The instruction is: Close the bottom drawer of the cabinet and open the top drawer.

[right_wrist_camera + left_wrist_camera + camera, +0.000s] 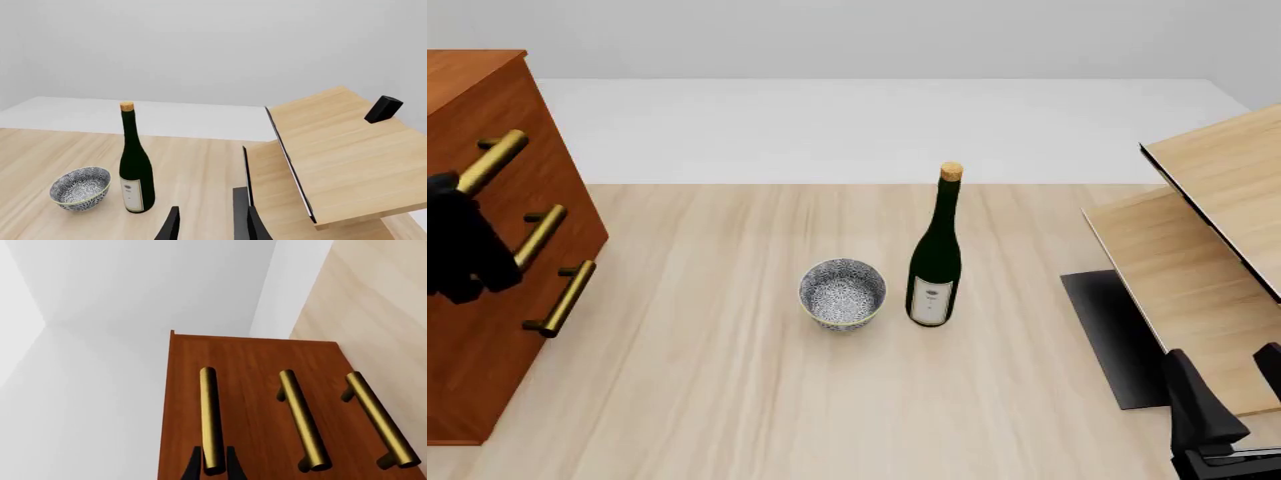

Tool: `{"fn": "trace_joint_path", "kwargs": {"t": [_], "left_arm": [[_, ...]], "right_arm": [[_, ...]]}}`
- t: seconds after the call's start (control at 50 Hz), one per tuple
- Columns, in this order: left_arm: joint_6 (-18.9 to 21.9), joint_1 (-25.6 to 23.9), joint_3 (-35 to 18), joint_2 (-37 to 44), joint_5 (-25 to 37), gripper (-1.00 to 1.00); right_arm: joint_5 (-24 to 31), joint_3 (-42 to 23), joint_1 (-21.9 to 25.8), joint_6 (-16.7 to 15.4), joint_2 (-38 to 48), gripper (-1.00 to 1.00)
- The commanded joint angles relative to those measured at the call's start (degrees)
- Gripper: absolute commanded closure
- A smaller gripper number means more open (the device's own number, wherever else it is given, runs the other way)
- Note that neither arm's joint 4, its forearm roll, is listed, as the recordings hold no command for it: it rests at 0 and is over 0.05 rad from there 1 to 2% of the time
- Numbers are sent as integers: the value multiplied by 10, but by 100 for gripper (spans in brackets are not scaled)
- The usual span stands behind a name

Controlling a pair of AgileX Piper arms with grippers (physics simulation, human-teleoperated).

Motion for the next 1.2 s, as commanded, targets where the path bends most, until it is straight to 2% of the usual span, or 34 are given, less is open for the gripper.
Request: {"fn": "trace_joint_path", "kwargs": {"t": [0.02,0.38,0.76,1.2], "left_arm": [[6,7,10,-6,11,100],[17,-35,2,-33,27,100],[26,-69,6,-21,11,100],[24,-84,4,-32,18,100]], "right_arm": [[0,0,1,0,0,-100],[0,-1,-2,4,0,-100],[0,-1,0,7,0,-100],[0,-1,0,8,0,-100]]}}
